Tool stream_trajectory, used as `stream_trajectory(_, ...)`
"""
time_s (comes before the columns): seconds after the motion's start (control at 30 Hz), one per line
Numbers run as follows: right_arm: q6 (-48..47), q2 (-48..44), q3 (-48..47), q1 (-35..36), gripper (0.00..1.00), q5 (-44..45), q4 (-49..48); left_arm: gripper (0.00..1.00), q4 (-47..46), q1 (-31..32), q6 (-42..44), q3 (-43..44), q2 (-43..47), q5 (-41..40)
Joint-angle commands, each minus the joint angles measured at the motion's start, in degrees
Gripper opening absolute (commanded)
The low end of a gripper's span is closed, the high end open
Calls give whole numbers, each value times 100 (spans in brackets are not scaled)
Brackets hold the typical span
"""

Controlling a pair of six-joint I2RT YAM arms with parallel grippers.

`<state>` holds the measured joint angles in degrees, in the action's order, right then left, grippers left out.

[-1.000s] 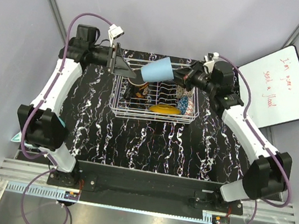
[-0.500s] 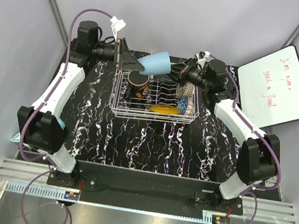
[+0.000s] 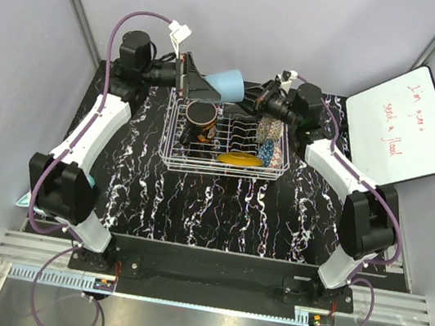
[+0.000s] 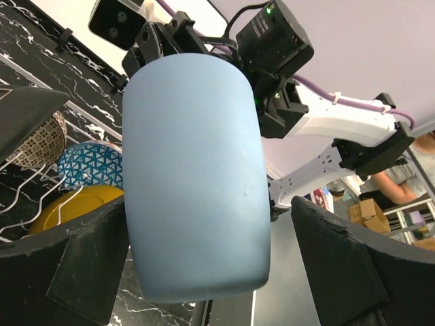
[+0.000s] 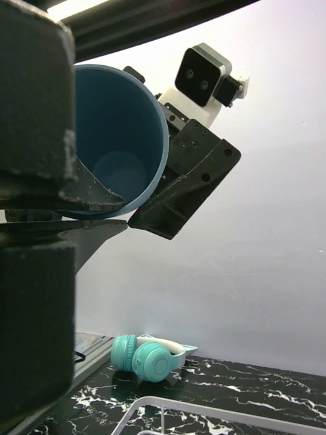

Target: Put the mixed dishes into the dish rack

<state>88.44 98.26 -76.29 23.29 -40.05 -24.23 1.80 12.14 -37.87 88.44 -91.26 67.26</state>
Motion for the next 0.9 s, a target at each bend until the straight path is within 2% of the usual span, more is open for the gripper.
stream_trajectory(0.0, 287, 97, -298, 132, 0, -3, -670, 99, -1085, 104, -669, -134, 21, -12)
stream_trajectory(0.07, 322, 211, -412, 193, 0, -46, -688, 97, -1278, 113, -739, -222, 30, -29)
stream_trajectory(0.1, 349, 246, -430, 220, 0, -38, -741, 93, -1331, 122, -818, -231, 4, -12)
stream_trajectory(0.13, 419, 273, -422, 263, 0, -29, -767, 81, -1393, 113, -871, -257, -5, 6)
stream_trajectory(0.23, 498, 395, -483, 299, 0, -64, -847, 58, -1516, 113, -995, -249, -58, 59)
stream_trajectory(0.27, 498, 405, -509, 299, 0, -99, -864, 42, -1499, 113, -986, -240, -58, 67)
stream_trajectory(0.33, 455, 387, -553, 290, 0, -143, -821, 25, -1368, 87, -820, -196, -41, 24)
stream_trajectory(0.37, 411, 378, -562, 290, 0, -187, -768, 11, -1167, 69, -740, -161, -32, 15)
stream_trajectory(0.4, 332, 361, -597, 282, 4, -222, -533, 3, -1025, -1, -574, -117, -23, 6)
stream_trajectory(0.43, 88, 300, -597, 273, 9, -240, -339, 0, -850, -36, -460, 31, -23, 32)
stream_trajectory(0.5, -203, 177, -475, 159, 40, -292, 267, 0, -200, -211, 56, 234, 3, 50)
stream_trajectory(0.57, -573, -78, -230, -8, 64, -397, 654, 0, 818, -413, 628, 576, 91, -20)
stream_trajectory(0.6, -687, -174, 94, -209, 70, -442, 778, 0, 1204, -475, 1319, 838, 109, -73)
stream_trajectory(0.63, -914, -419, 262, -367, 78, -459, 918, 0, 1983, -519, 1691, 980, 135, -186)
stream_trajectory(0.7, -1065, -693, 814, -744, 85, -495, 1095, 0, 2751, -616, 2717, 1375, 91, -275)
stream_trajectory(0.77, -1294, -1097, 1106, -974, 88, -521, 1323, 0, 3658, -634, 3265, 1526, 39, -442)
stream_trajectory(0.87, -1829, -1633, 1380, -1317, 90, -302, 1962, 0, 4721, -538, 4669, 1632, -145, -872)
